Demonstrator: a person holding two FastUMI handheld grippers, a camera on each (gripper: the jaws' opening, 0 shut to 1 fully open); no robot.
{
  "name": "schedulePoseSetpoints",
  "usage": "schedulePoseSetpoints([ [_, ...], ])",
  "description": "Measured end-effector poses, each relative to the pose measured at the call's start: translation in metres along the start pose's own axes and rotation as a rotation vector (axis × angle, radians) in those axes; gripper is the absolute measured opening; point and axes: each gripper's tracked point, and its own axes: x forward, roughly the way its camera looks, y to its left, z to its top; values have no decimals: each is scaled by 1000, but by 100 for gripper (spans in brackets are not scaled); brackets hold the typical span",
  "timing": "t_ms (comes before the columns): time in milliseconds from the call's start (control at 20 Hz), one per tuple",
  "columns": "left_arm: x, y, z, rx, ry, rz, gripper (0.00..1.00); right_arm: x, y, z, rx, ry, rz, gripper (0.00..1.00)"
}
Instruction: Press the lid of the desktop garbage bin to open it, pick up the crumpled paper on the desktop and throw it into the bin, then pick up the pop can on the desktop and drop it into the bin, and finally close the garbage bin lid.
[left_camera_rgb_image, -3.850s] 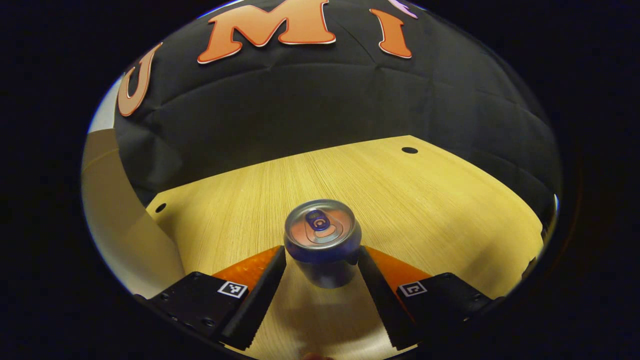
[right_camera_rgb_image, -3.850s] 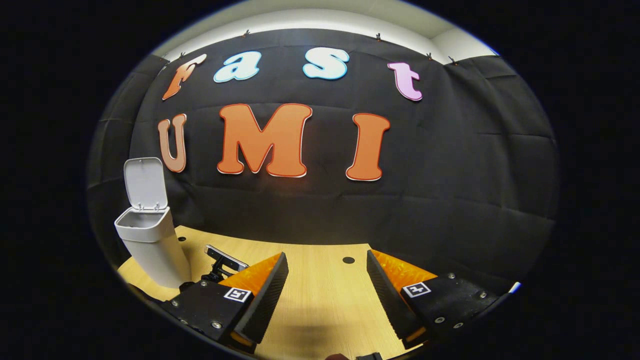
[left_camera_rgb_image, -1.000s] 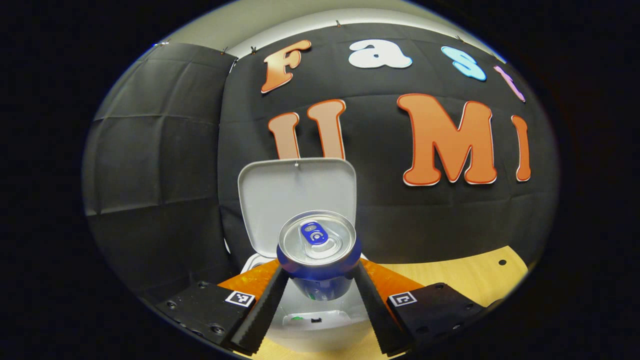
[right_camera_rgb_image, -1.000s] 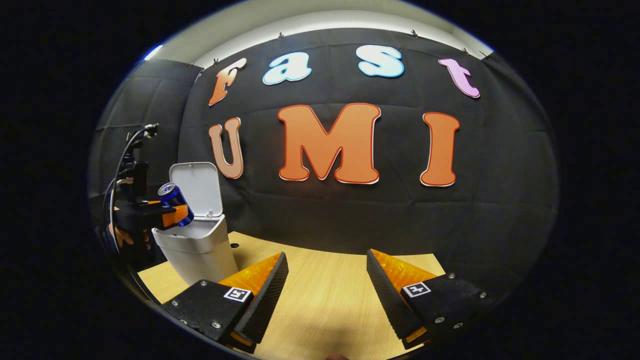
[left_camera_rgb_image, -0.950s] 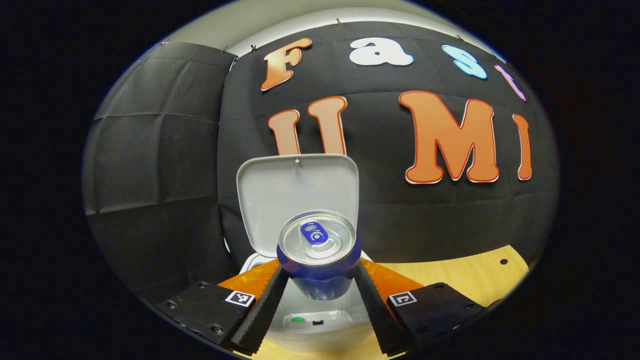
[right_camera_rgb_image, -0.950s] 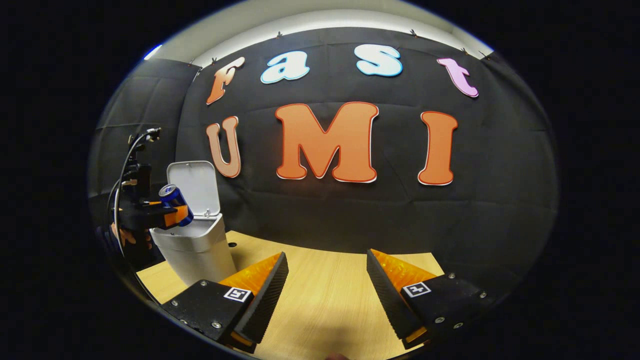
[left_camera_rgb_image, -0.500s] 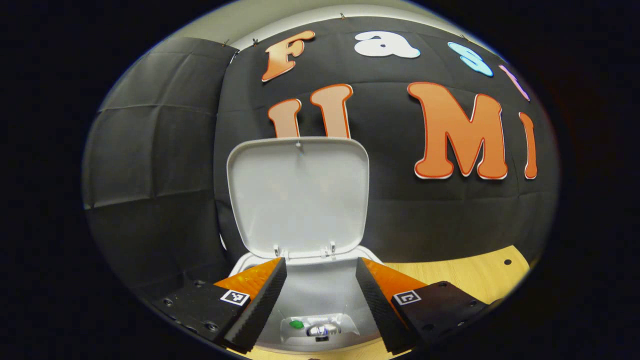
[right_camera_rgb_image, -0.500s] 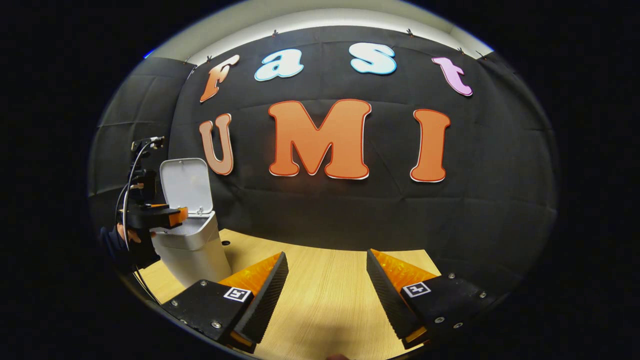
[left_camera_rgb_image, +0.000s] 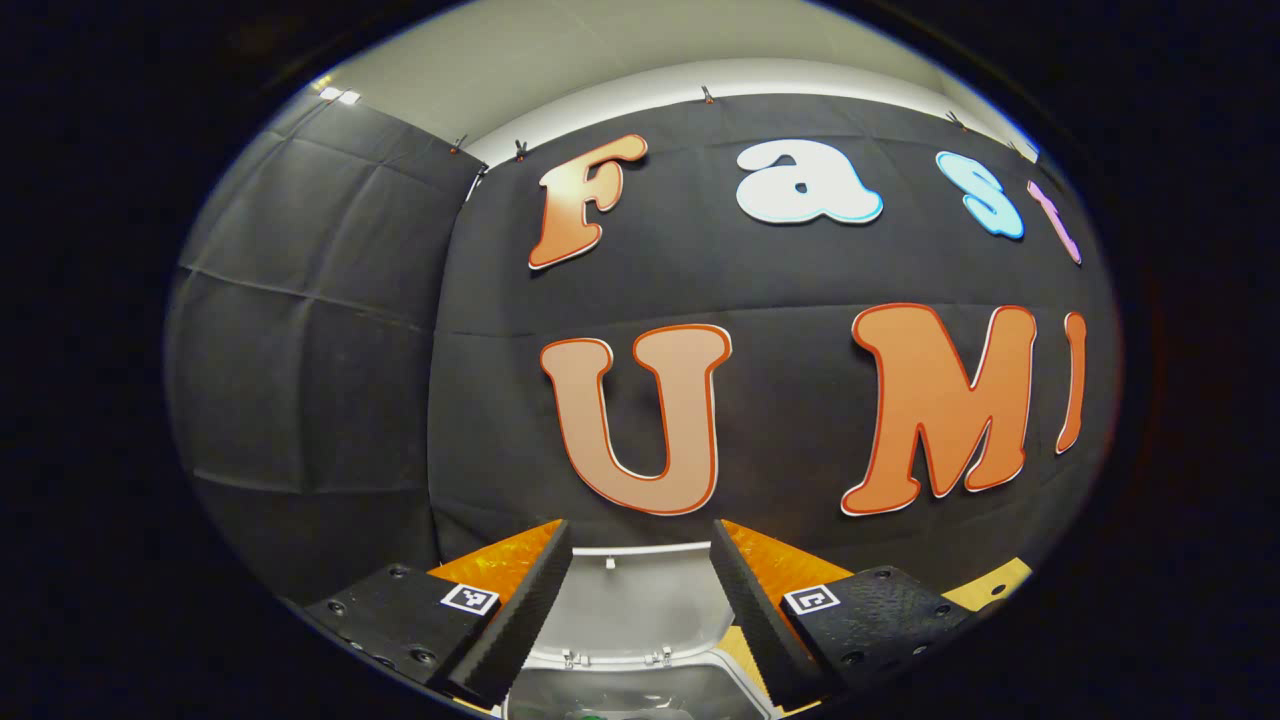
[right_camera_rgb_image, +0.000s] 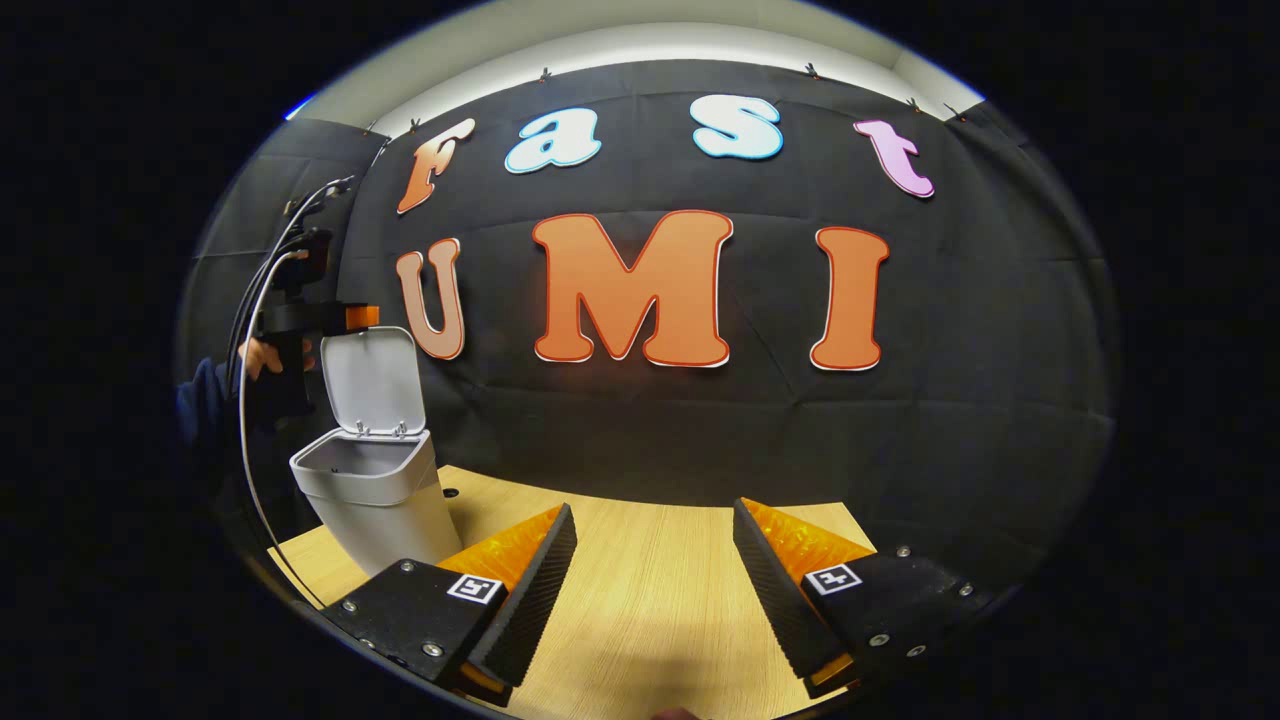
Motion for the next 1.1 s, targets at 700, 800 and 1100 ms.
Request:
schedulePoseSetpoints([
  [700, -4, 18, -28, -13, 191, 64, 89, -4, -23, -8, 35, 12, -35, 94],
  [800, -23, 14, -35, -7, 207, 53, 88, -2, -20, -7, 38, 10, -24, 94],
  [1100, -71, 3, -99, -21, 331, 26, 89, 2, -19, -11, 45, 13, 2, 94],
])
